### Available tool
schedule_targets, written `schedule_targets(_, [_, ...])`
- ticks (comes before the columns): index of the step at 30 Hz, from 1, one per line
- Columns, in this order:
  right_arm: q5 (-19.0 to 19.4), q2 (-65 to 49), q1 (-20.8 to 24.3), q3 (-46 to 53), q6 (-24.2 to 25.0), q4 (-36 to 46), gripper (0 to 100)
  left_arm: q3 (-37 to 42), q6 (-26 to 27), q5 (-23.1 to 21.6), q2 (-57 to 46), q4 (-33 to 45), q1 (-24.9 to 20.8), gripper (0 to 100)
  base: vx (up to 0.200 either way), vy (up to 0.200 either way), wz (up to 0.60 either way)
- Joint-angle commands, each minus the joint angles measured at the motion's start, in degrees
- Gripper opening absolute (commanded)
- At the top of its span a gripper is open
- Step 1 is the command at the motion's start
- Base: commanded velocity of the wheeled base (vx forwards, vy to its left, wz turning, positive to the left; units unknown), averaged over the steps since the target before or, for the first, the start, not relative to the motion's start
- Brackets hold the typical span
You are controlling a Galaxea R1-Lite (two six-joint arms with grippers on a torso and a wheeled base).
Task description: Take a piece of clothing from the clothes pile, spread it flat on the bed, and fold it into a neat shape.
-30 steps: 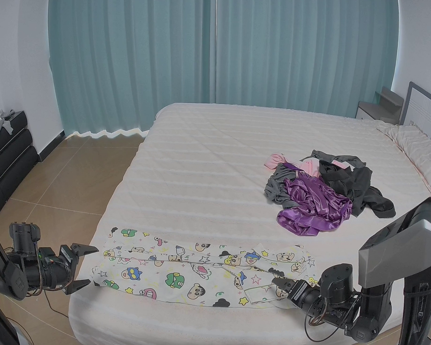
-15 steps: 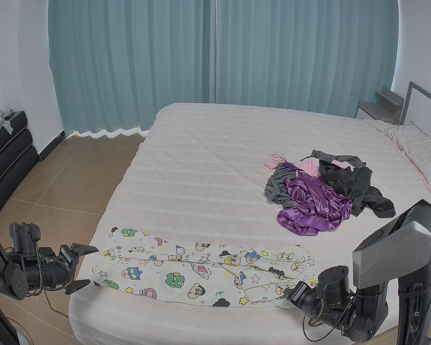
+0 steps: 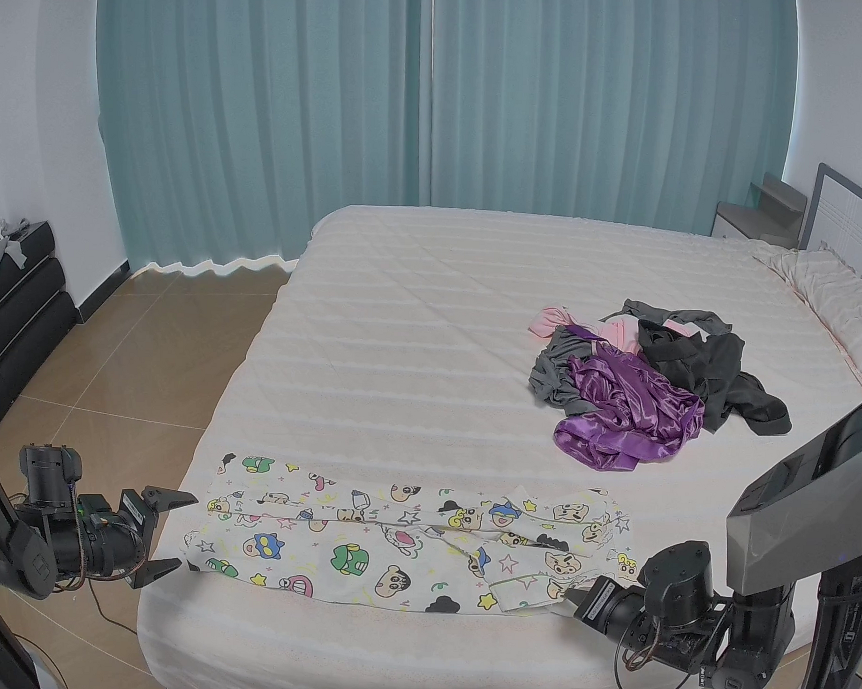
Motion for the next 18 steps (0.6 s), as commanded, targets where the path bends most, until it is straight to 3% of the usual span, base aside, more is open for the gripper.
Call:
schedule_targets(1, [0.01,-1.78,1.16,1.38,-0.82,-0.12,0,0.00,-0.02,0.04,0.14,-0.02,0.03,100,0.000,0.000,0.00])
schedule_targets(11, [0.71,-0.37,1.42,2.87,-1.79,0.15,0,0.00,0.06,0.04,0.23,-0.02,0.03,100,0.000,0.000,0.00])
schedule_targets(12, [0.80,0.69,1.42,2.79,-1.79,0.06,100,0.00,0.06,0.04,0.23,-0.02,0.03,100,0.000,0.000,0.00])
schedule_targets(18, [0.80,2.79,1.51,2.87,-2.05,-0.64,100,-0.35,0.24,0.21,0.49,-0.02,0.03,100,0.000,0.000,0.00])
